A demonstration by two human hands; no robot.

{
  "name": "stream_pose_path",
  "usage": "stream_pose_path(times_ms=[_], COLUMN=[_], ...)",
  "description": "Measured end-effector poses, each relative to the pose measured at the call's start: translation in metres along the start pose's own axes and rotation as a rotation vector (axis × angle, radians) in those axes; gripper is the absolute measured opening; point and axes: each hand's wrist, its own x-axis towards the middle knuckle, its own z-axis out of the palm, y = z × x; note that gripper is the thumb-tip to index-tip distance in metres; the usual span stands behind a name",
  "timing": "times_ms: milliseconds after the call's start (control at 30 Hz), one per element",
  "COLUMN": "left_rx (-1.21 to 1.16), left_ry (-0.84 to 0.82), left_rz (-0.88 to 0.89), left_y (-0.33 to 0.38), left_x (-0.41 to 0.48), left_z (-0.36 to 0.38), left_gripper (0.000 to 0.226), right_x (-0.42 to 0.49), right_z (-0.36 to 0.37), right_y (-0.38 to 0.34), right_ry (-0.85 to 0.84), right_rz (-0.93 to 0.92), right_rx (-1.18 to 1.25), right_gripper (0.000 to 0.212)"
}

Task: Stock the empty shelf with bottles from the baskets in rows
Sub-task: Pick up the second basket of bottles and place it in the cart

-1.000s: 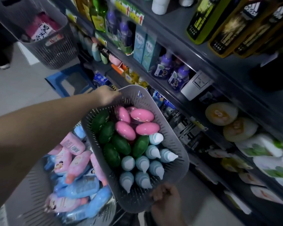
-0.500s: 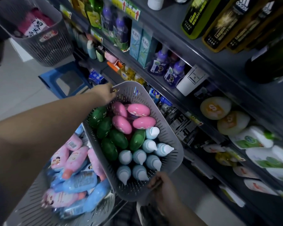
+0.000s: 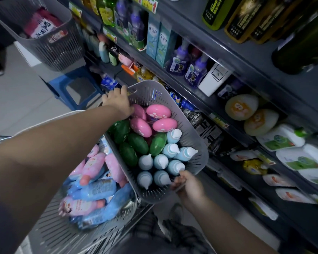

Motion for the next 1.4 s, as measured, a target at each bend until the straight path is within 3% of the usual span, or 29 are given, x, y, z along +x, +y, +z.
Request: stream_pose_path(times_ms=[167,333,533,633,767,967,1033,1133,1267,1400], left_rx=[-0.006,-0.019,-0.051,-0.060,-0.053,-0.028,-0.033,-0.065,-0.117,-0.187], left_ry=[0.007,-0.025,-0.054,-0.101,-0.087,-0.107,-0.090,-0.051,-0.001,0.047], left_rz=[0.013,0.017,0.127,0.140,0.202,0.214,0.196,0.162,0.032,-0.070], left_y=[-0.001,0.009,0.029,0.031,0.035,0.043,0.044,0.051,0.050,0.046], left_x=[-0.019,-0.040,-0.062,-0.078,-0.090,-0.122,-0.134,-0.156,-0.184,-0.216], left_z=[0.009,0.017,0.029,0.035,0.030,0.039,0.040,0.042,0.044,0.054], left_gripper=[0.096,0.093,0.089,0.089,0.087,0.091,0.092,0.091,0.092,0.096], right_x=[-0.001,-0.001,0.001,0.003,-0.002,-0.004,-0.009,-0.012,-0.023,-0.030], right_z=[0.000,-0.014,-0.018,-0.011,0.003,0.014,0.015,0.007,0.010,0.007], right_y=[0.002,0.004,-0.013,-0.021,-0.034,-0.035,-0.036,-0.051,-0.076,-0.081], right_ry=[0.042,0.152,0.432,0.516,0.393,0.200,0.083,-0.065,-0.191,-0.249], right_rz=[-0.033,-0.183,-0.539,-0.720,-1.001,-1.184,-1.233,-1.446,-1.421,-1.394], right_rx=[-0.115,-0.418,-0.489,-0.667,-0.984,-1.534,-1.659,-1.767,-1.954,-1.958], right_gripper=[0.023,0.016,0.047,0.064,0.082,0.090,0.087,0.080,0.086,0.090])
